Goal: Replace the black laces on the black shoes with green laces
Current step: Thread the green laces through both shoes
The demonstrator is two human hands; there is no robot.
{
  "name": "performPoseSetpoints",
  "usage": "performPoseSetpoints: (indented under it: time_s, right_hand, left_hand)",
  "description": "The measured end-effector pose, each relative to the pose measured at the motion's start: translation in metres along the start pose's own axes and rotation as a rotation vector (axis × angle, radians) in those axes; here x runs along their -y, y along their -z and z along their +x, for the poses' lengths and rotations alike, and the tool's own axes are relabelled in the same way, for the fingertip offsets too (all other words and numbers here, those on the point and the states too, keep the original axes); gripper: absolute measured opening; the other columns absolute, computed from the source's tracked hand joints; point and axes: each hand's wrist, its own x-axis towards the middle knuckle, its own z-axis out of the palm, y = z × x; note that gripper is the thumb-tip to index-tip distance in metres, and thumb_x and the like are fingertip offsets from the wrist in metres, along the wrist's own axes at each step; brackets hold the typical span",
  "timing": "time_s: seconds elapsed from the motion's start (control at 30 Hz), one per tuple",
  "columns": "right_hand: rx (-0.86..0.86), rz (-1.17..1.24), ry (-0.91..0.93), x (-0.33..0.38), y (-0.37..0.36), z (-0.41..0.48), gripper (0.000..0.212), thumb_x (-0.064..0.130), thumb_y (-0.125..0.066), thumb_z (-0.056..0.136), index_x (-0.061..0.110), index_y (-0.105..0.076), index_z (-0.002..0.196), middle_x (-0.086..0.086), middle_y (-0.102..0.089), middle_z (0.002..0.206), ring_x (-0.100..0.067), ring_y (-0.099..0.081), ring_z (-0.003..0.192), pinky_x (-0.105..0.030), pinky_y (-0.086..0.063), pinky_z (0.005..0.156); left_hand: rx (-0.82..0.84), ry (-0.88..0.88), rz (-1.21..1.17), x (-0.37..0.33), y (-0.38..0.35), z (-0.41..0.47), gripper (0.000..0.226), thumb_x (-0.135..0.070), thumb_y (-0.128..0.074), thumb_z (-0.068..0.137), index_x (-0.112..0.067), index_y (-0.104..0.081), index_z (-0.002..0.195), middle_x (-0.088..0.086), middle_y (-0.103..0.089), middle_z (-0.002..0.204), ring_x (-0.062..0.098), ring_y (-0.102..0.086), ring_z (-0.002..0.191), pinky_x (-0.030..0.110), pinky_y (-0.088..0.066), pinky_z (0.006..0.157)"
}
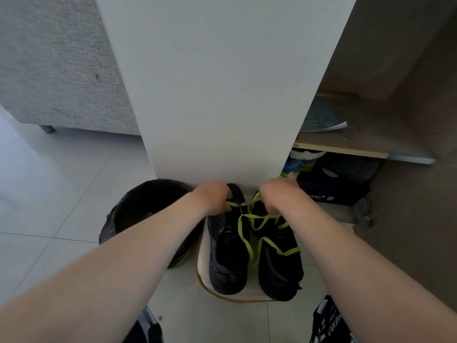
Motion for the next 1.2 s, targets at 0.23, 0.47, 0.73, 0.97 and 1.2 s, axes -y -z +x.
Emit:
performPoseSetpoints:
  time_s: [0.23,0.47,0.73,0.97,1.2]
  right_hand:
    - [-0.301,0.535,0.148,0.028,-0.020,0.010,0.041,0.055,-0.057,0.085,0.029,-0.062,0.116,-0.001,-0.065,0.118,-0.028,-0.060,0.112,-0.038,-0.043,0.089]
    - [-0.300,0.342,0.132,0.029,-0.026,0.016,0.048,0.051,-0.061,0.086,0.039,-0.060,0.132,0.000,-0.057,0.125,-0.026,-0.042,0.121,-0.042,-0.029,0.094]
    - [-0.243,0.367,0.075,0.023,-0.039,0.024,0.035,0.039,-0.059,0.083,0.037,-0.070,0.116,0.005,-0.059,0.111,-0.025,-0.039,0.115,-0.047,-0.027,0.099]
    - [-0.238,0.344,0.074,0.029,-0.037,0.028,0.031,0.044,-0.055,0.085,0.034,-0.072,0.110,0.003,-0.058,0.109,-0.024,-0.039,0.113,-0.043,-0.026,0.092]
    - [-0.257,0.356,0.105,0.023,-0.040,0.023,0.035,0.054,-0.056,0.089,0.035,-0.070,0.115,0.000,-0.057,0.118,-0.026,-0.042,0.121,-0.046,-0.031,0.103]
  left_hand:
    - [-0.134,0.007,0.128,-0.012,-0.006,0.009,0.022,-0.008,-0.055,0.091,-0.007,-0.065,0.110,0.014,-0.066,0.115,0.032,-0.063,0.108,0.038,-0.049,0.084]
    - [0.099,0.109,-0.100,-0.007,0.000,0.013,0.027,-0.020,-0.043,0.098,-0.007,-0.066,0.095,0.016,-0.064,0.114,0.028,-0.056,0.093,0.035,-0.043,0.081]
    - [-0.025,0.282,-0.113,0.045,0.022,-0.004,0.039,-0.035,-0.049,0.096,-0.006,-0.068,0.112,0.015,-0.061,0.126,0.032,-0.056,0.115,0.032,-0.044,0.088]
    - [-0.192,0.285,-0.220,0.065,0.028,-0.017,0.032,-0.028,-0.046,0.101,-0.007,-0.061,0.081,0.017,-0.060,0.100,0.037,-0.056,0.110,0.032,-0.040,0.080]
    - [-0.180,0.404,-0.227,0.081,0.036,-0.030,0.039,-0.030,-0.045,0.102,0.002,-0.066,0.107,0.024,-0.064,0.113,0.038,-0.060,0.106,0.032,-0.045,0.081]
